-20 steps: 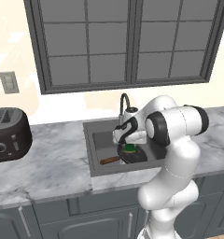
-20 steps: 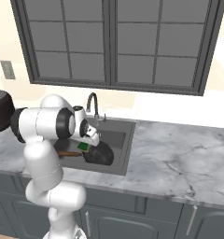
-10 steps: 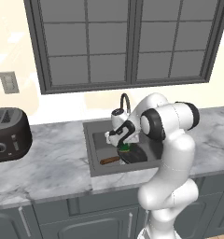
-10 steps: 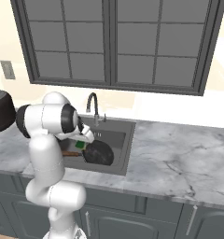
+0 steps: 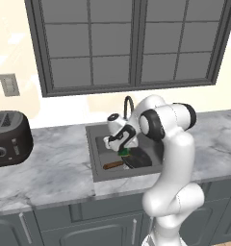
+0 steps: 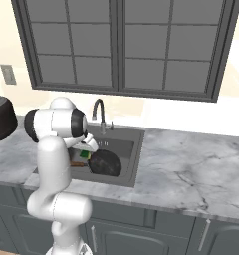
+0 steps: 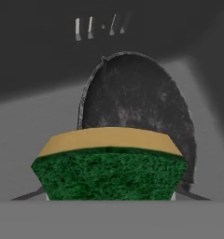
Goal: Pick the pan and sponge and place them into the sink. Then turn on the water.
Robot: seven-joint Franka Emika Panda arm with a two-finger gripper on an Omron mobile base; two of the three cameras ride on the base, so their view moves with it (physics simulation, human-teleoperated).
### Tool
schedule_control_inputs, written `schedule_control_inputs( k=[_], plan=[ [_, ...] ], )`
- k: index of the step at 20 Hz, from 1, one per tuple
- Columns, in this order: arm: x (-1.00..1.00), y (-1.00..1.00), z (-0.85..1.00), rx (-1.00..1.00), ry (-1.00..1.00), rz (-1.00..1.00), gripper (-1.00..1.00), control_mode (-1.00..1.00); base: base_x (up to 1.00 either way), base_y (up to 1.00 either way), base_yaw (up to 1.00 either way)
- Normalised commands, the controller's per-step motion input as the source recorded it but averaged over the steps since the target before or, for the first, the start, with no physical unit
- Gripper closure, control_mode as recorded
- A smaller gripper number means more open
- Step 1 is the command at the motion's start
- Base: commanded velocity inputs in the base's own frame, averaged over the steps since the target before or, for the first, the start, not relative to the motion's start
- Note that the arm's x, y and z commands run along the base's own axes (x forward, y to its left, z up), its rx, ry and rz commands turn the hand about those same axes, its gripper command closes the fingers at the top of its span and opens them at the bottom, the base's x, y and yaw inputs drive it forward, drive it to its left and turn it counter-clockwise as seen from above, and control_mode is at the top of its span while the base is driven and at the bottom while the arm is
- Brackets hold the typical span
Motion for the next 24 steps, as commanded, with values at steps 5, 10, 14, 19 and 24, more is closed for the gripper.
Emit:
schedule_control_inputs(
  k=[5,10,14,19,24],
  plan=[
    [0.22,0.06,-0.17,0.02,0.01,-0.01,1.0,-1.0,0.0,0.0,0.0],
    [0.15,0.0,-0.13,0.0,0.0,-0.01,1.0,-1.0,0.0,0.0,0.0],
    [0.09,-0.07,-0.14,0.0,0.03,-0.03,1.0,-1.0,0.0,0.0,0.0],
    [0.11,-0.01,-0.16,0.0,0.03,-0.03,1.0,-1.0,0.0,0.0,0.0],
    [0.1,0.0,-0.15,0.01,0.01,-0.03,1.0,-1.0,0.0,0.0,0.0]
  ],
)
